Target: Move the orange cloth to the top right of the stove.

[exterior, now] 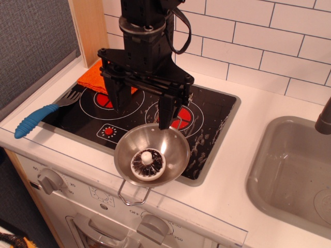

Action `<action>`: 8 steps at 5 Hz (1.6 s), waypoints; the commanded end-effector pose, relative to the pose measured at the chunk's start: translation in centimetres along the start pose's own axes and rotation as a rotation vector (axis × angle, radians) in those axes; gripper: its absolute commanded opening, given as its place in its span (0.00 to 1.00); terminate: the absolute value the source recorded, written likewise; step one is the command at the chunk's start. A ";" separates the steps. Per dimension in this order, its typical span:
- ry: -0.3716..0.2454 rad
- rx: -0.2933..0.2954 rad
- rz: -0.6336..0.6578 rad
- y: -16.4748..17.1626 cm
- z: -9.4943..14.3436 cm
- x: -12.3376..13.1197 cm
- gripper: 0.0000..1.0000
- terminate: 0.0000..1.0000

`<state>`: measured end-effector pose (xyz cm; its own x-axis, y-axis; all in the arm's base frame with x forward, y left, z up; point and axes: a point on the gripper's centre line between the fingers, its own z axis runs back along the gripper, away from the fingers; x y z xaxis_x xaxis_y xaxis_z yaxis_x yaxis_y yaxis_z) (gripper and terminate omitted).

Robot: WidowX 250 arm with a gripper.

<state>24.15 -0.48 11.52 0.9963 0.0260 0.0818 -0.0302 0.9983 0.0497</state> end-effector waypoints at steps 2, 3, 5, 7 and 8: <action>-0.022 -0.006 0.040 1.6 0.0 2.5 1.00 0.00; -0.089 -0.042 0.065 4.6 -0.2 6.0 1.00 0.00; -0.164 -0.060 0.070 13.7 -3.5 14.1 1.00 0.00; -0.095 -0.046 0.017 15.5 -9.4 17.2 1.00 0.00; -0.049 -0.047 -0.024 14.7 -10.6 16.8 1.00 0.00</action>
<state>40.66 15.12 1.39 0.9961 0.0066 0.0882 -0.0057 0.9999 -0.0108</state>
